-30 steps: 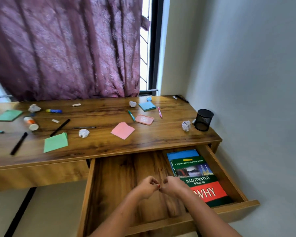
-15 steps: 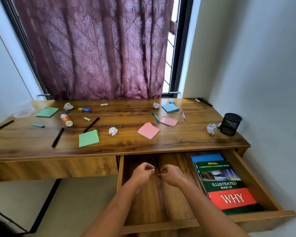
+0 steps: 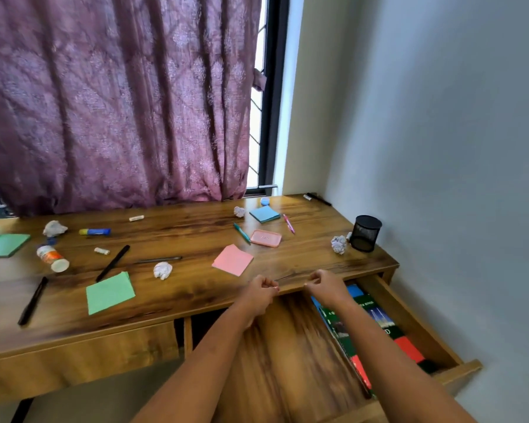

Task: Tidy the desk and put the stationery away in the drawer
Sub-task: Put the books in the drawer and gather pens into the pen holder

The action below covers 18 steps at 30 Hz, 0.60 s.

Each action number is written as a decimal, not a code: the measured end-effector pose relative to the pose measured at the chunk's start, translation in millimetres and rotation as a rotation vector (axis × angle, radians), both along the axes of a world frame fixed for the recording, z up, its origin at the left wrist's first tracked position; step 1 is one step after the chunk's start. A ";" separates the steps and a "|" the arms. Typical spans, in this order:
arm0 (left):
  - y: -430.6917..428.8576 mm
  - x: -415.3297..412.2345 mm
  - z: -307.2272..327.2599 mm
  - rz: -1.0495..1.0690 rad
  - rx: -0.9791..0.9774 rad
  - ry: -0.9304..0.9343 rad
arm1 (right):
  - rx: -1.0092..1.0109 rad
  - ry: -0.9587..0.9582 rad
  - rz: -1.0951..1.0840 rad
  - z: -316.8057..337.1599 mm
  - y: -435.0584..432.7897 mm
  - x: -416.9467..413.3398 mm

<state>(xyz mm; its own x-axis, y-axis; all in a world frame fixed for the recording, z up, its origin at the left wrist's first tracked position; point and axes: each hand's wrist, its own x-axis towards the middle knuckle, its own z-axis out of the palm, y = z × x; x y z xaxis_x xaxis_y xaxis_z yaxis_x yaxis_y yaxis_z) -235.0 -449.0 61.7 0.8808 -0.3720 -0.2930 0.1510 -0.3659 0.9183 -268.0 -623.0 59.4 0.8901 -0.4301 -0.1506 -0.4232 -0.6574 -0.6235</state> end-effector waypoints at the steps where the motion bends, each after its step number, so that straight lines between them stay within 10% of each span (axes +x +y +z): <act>1: -8.0 5.4 6.0 -0.009 -0.003 0.002 | -0.014 -0.009 -0.022 5.7 -13.8 5.3; 18: -208.5 101.5 -4.2 -0.015 0.066 0.054 | -0.185 -0.030 -0.385 26.8 -258.4 126.0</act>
